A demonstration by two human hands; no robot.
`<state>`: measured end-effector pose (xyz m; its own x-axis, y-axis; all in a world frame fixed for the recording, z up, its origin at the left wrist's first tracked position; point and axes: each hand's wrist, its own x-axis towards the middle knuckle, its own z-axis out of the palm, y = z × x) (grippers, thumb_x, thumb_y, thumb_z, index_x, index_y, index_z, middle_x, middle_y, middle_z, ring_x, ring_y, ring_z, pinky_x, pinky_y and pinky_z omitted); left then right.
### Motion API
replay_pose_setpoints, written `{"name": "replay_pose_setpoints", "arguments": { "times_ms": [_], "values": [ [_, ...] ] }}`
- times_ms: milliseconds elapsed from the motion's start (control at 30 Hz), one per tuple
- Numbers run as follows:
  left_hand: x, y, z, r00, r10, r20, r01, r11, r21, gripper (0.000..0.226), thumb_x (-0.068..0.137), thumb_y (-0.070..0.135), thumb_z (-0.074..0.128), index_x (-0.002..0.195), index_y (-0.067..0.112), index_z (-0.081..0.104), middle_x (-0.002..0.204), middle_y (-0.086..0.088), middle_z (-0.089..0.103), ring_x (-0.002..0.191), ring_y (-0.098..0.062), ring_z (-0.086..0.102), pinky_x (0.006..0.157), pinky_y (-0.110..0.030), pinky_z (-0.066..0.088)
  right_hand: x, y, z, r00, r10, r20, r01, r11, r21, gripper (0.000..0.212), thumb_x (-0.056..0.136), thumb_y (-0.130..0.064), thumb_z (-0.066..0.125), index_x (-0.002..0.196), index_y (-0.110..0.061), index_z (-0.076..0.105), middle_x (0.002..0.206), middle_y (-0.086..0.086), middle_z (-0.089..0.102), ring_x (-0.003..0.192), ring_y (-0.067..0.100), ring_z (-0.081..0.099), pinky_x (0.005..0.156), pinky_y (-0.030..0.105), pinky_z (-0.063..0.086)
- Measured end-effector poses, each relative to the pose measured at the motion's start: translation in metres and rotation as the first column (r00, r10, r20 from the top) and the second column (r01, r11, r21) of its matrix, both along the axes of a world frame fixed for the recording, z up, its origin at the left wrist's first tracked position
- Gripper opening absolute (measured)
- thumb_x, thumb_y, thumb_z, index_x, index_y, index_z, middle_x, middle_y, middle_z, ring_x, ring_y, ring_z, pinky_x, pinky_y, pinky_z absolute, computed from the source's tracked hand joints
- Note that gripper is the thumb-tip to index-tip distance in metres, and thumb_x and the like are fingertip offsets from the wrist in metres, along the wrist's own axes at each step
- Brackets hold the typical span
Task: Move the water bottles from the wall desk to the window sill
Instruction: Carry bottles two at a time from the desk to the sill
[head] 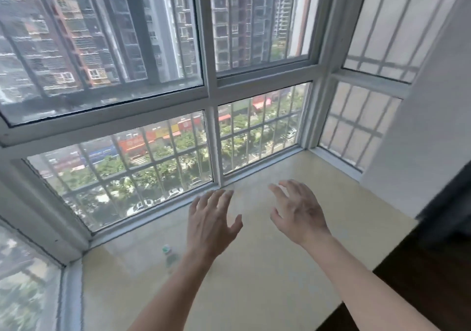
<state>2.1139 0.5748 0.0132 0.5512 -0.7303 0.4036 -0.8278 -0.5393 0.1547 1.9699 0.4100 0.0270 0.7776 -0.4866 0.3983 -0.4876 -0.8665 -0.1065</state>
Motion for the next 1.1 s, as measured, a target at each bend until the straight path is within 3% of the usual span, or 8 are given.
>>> {"name": "replay_pose_setpoints", "arguments": {
  "times_ms": [167, 300, 467, 833, 1100],
  "values": [
    [-0.064, -0.069, -0.003, 0.959, -0.283, -0.031, 0.283, 0.959, -0.008, 0.065, 0.079, 0.060, 0.049, 0.134, 0.026, 0.055, 0.128, 0.004, 0.063, 0.118, -0.023, 0.056, 0.103, -0.043, 0.040, -0.111, -0.018, -0.002, 0.954, -0.299, -0.037, 0.298, 0.954, -0.018, 0.054, 0.074, -0.031, 0.068, 0.126, -0.017, 0.061, 0.119, 0.009, 0.062, 0.113, 0.031, 0.058, 0.101, 0.044, 0.047],
    [-0.127, -0.119, -0.001, 0.883, -0.469, -0.021, 0.469, 0.883, -0.028, 0.064, 0.079, 0.060, 0.047, 0.133, 0.027, 0.055, 0.128, 0.003, 0.063, 0.119, -0.024, 0.057, 0.102, -0.044, 0.042, -0.197, -0.030, 0.001, 0.864, -0.497, -0.076, 0.498, 0.867, -0.010, 0.058, 0.081, -0.037, 0.046, 0.135, -0.017, 0.055, 0.124, 0.010, 0.058, 0.118, 0.032, 0.052, 0.110, 0.046, 0.039],
    [-0.205, -0.163, -0.003, 0.765, -0.644, -0.016, 0.644, 0.765, 0.003, 0.065, 0.081, 0.061, 0.044, 0.136, 0.027, 0.053, 0.133, 0.004, 0.061, 0.123, -0.024, 0.053, 0.106, -0.043, 0.039, -0.280, -0.030, -0.005, 0.741, -0.670, -0.034, 0.669, 0.742, -0.043, 0.052, 0.081, -0.031, 0.064, 0.131, -0.016, 0.059, 0.119, 0.009, 0.060, 0.118, 0.030, 0.054, 0.108, 0.046, 0.042],
    [-0.336, -0.285, -0.012, 0.566, -0.824, 0.003, 0.824, 0.566, 0.033, 0.061, 0.085, 0.056, 0.046, 0.137, 0.026, 0.050, 0.134, 0.003, 0.059, 0.123, -0.024, 0.054, 0.106, -0.042, 0.039, -0.406, -0.094, -0.028, 0.575, -0.818, 0.006, 0.818, 0.575, 0.004, 0.049, 0.078, -0.030, 0.064, 0.126, -0.017, 0.062, 0.120, 0.008, 0.061, 0.117, 0.028, 0.055, 0.104, 0.046, 0.045],
    [-0.417, -0.411, -0.007, 0.520, -0.853, 0.029, 0.851, 0.521, 0.063, 0.062, 0.084, 0.057, 0.042, 0.136, 0.025, 0.051, 0.132, 0.004, 0.059, 0.121, -0.023, 0.054, 0.105, -0.044, 0.041, -0.484, -0.207, -0.034, 0.516, -0.857, 0.007, 0.856, 0.516, 0.040, 0.047, 0.081, -0.030, 0.064, 0.126, -0.021, 0.060, 0.123, 0.005, 0.060, 0.120, 0.026, 0.054, 0.109, 0.046, 0.041]
  ]
}}
